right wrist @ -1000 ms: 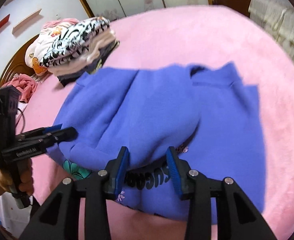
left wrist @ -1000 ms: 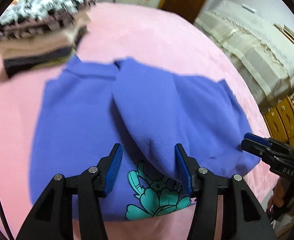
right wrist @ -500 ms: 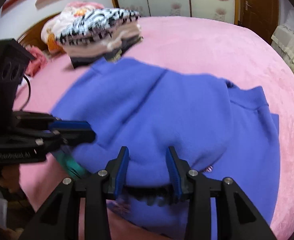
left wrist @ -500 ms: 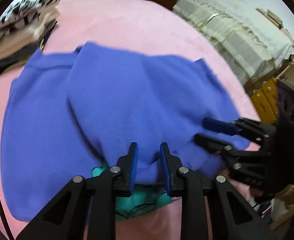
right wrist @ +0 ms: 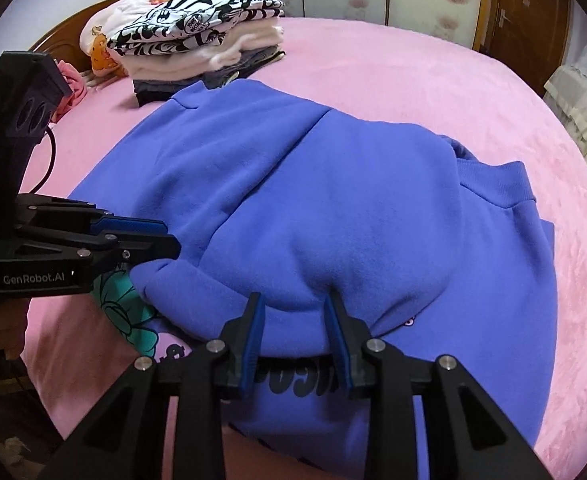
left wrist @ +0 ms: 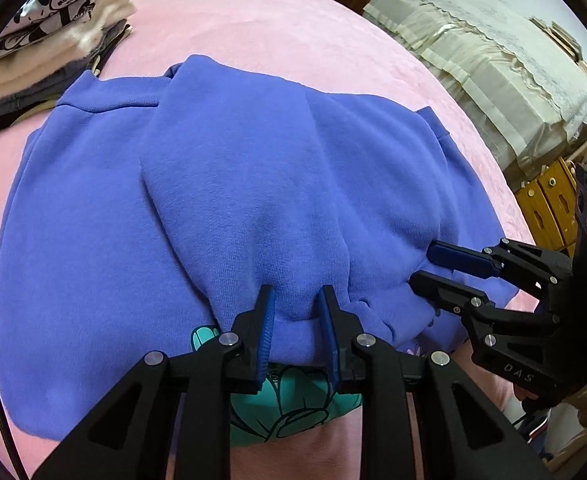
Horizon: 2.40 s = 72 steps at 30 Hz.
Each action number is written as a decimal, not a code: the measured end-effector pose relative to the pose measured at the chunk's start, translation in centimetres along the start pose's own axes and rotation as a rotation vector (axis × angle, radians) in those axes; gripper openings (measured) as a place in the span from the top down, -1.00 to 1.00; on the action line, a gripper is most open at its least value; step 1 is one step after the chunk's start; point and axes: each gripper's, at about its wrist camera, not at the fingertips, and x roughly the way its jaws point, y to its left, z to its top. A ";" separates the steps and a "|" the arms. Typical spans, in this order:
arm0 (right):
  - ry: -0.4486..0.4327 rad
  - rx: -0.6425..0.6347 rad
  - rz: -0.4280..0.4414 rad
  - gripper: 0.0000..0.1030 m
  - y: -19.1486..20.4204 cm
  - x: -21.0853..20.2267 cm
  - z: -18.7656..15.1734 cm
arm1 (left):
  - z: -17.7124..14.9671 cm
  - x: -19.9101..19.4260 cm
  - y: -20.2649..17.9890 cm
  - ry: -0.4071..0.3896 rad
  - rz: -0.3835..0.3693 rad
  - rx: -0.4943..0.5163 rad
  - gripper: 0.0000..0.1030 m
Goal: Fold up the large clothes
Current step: 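Grasp the folded hoodie edge with the left tool while the right tool grasps it too, then lift the held hoodie with both tools and fold it in half lengthwise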
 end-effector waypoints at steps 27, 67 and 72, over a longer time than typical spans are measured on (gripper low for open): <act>0.110 0.054 0.142 0.39 0.4 -7.4 2.5 | 1.6 -9.7 -4.1 0.001 0.199 -0.231 0.17; -0.062 0.209 -0.078 0.82 4.4 0.5 1.0 | -8.7 -1.7 13.7 -0.163 -0.120 -0.611 0.04; -0.087 0.252 -0.066 0.81 3.9 1.5 -0.3 | -6.7 -0.9 14.1 -0.202 -0.114 -0.596 0.03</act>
